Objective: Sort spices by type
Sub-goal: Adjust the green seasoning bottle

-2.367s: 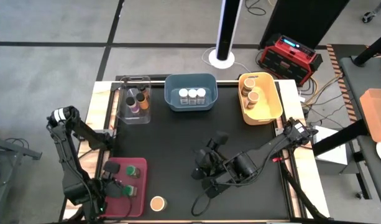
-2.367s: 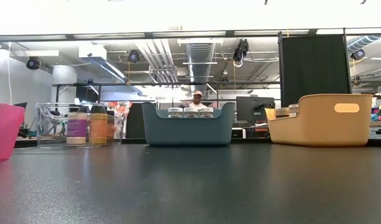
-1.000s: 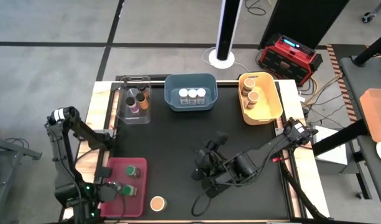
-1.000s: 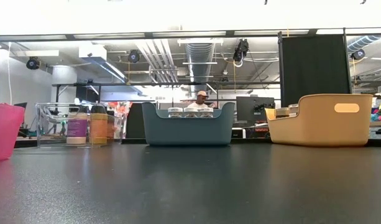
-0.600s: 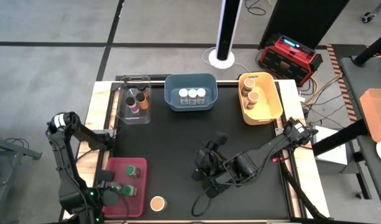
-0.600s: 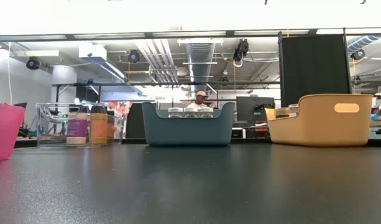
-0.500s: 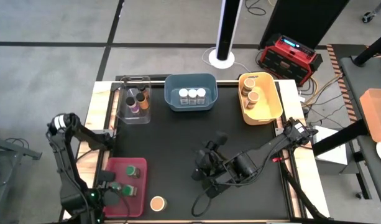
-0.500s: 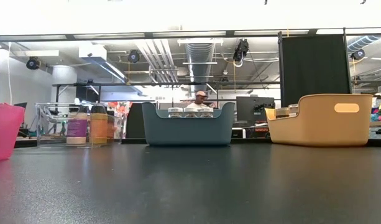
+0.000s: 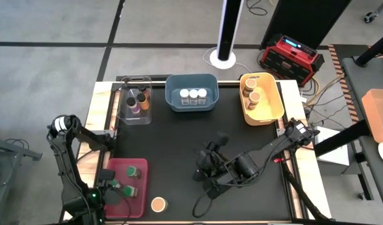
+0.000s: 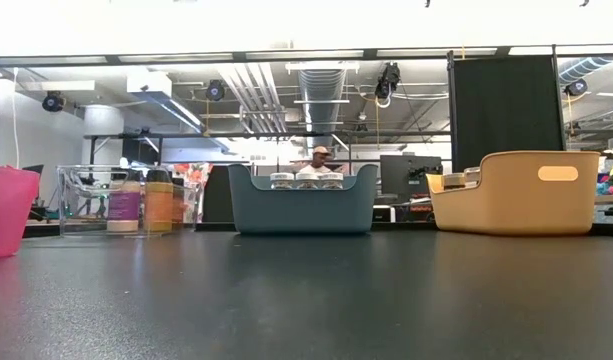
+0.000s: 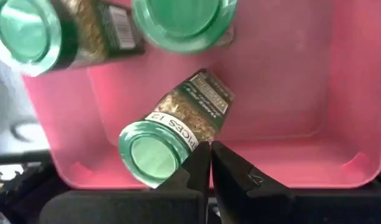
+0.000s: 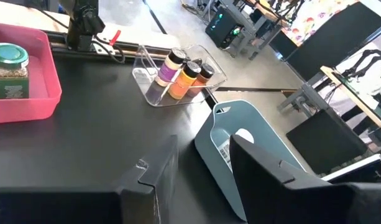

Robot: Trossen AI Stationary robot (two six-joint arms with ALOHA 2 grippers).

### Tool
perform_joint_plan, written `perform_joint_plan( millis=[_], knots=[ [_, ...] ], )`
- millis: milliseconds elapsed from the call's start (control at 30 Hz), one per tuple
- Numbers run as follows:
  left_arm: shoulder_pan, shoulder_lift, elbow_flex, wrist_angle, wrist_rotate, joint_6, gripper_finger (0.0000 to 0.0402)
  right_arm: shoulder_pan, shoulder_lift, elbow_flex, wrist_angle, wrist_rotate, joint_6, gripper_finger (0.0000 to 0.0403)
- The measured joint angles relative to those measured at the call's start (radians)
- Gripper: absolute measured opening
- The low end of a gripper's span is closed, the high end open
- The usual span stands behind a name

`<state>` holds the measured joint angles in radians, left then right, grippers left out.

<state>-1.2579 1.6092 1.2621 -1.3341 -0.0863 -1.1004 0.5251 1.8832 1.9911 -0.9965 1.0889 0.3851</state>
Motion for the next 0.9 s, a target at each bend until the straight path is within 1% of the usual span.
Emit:
perform_joint_plan(
  millis=[167, 333, 567, 900],
  knots=[
    [-0.002, -0.008, 0.0, 0.007, 0.031, -0.011, 0.0, 0.0, 0.0, 0.0, 0.003, -0.026, -0.001, 0.0141],
    [-0.002, -0.008, 0.0, 0.031, 0.072, -0.013, 0.0, 0.0, 0.0, 0.0, 0.004, -0.026, -0.003, 0.0133],
    [-0.002, -0.011, 0.025, 0.014, 0.071, -0.026, 0.0, 0.0, 0.0, 0.0, 0.004, -0.026, -0.003, 0.0125],
    [-0.002, -0.011, 0.026, -0.002, 0.081, -0.092, 0.0, 0.0, 0.0, 0.0, 0.007, -0.026, -0.003, 0.0139]
  ],
)
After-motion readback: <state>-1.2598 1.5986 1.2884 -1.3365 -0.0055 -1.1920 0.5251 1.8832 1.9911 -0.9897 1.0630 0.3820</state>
